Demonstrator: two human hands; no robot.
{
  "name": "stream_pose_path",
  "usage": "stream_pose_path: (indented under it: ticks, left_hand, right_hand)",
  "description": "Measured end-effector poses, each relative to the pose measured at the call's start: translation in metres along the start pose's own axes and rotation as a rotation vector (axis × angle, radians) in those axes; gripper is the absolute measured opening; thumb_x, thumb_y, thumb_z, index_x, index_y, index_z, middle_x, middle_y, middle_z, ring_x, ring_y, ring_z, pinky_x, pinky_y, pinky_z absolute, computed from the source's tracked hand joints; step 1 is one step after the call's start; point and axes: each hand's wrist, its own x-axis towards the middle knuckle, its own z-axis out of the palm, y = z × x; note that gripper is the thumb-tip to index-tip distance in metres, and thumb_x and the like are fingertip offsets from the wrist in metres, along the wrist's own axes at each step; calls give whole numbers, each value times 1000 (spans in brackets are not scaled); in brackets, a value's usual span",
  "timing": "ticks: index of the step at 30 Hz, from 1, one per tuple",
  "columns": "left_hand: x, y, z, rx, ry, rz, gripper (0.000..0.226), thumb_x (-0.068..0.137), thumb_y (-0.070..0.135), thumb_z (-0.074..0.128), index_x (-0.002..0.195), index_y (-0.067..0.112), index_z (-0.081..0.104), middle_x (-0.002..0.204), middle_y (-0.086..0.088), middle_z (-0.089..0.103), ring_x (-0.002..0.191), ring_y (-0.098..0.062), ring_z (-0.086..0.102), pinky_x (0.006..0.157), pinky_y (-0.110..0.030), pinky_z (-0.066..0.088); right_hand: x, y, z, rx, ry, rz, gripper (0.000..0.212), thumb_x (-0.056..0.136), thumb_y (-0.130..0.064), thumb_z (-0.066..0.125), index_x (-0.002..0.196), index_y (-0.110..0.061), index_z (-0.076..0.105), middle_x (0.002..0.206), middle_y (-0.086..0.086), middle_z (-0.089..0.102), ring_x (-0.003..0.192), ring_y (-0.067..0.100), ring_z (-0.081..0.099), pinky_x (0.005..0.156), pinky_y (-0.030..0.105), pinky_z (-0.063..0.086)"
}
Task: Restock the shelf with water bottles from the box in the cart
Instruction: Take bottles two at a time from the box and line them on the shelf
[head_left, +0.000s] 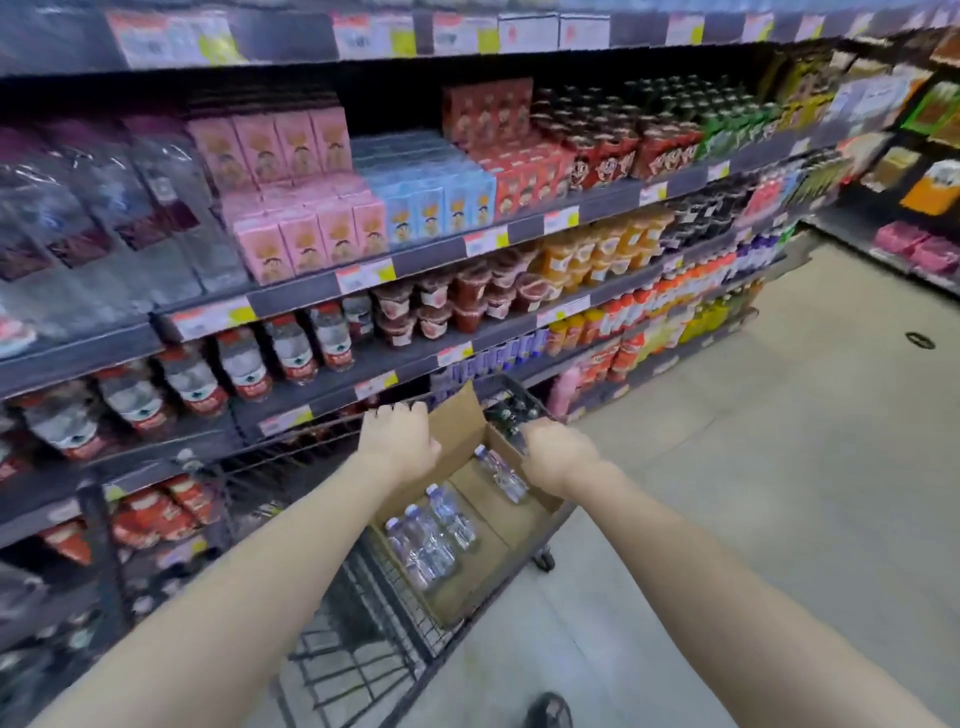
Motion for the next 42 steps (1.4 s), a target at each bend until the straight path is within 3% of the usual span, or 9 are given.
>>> stream_pose_path:
  ticks: [5,12,17,24,31,35,37,39,42]
  left_hand:
    - [50,3,52,-64,-56,-133,39,94,37,49,125,13,54,122,-12,64,111,-36,62,90,-41,48]
    - [103,-1,114,-254,-316,-471,54,100,44,49,140,9,44,132,-18,59,120,-39,58,97,-44,49]
    - [115,10,152,-379,-417,-661,43,101,40,49,133,10,50,125,-20,65,119,-39,61,95,-43,50]
    - [128,11,228,-499,-520,-798,46,103,40,48,137,10,51,126,-17,65,116,-36,64,88,-39,51]
    - [144,11,340,-623,-621,-899,46,102,54,50,110,11,63,78,1,59,78,-20,64,70,-33,55]
    - [157,18,392,-733,-527,-1022,46,101,49,56,124,9,52,110,-10,66,96,-29,67,81,-39,58]
    - [162,24,414,-767,-380,-1094,62,99,44,59,143,3,42,136,-19,54,118,-36,61,96,-45,54]
    - [168,32,428,-786,-253,-1130,81,97,41,62,156,-2,25,150,-23,42,135,-39,48,108,-46,43]
    - [177,40,443,-753,-248,-1109,81,98,44,60,157,0,25,154,-22,41,142,-39,35,113,-45,35]
  right_hand:
    - [104,8,31,-30,-114,-161,29,98,-28,53,120,-13,62,127,11,63,114,33,64,84,39,51]
    - [237,11,69,-118,-331,-337,32,97,-18,52,126,-13,66,126,11,69,113,33,67,84,37,52]
    - [279,4,109,-108,-456,-367,30,98,-18,52,121,-9,70,126,14,70,116,32,68,92,37,54]
    - [305,-10,182,-7,-635,-356,36,101,-34,52,120,-9,70,123,16,71,108,33,69,89,35,52]
    - [345,-12,265,172,-650,-150,36,103,-29,55,117,2,66,124,26,67,115,38,64,79,30,40]
    - [366,-22,319,272,-628,-59,46,89,-35,61,119,-1,67,119,20,71,108,33,69,78,23,48]
    - [369,-28,340,335,-642,0,47,92,-35,66,127,-4,63,107,11,71,77,22,64,52,11,41]
    - [370,-31,361,368,-650,32,51,92,-37,71,128,-2,59,83,3,63,57,10,49,34,14,31]
    - [370,-34,381,397,-596,72,49,89,-40,76,121,-6,59,94,6,66,64,18,52,56,23,39]
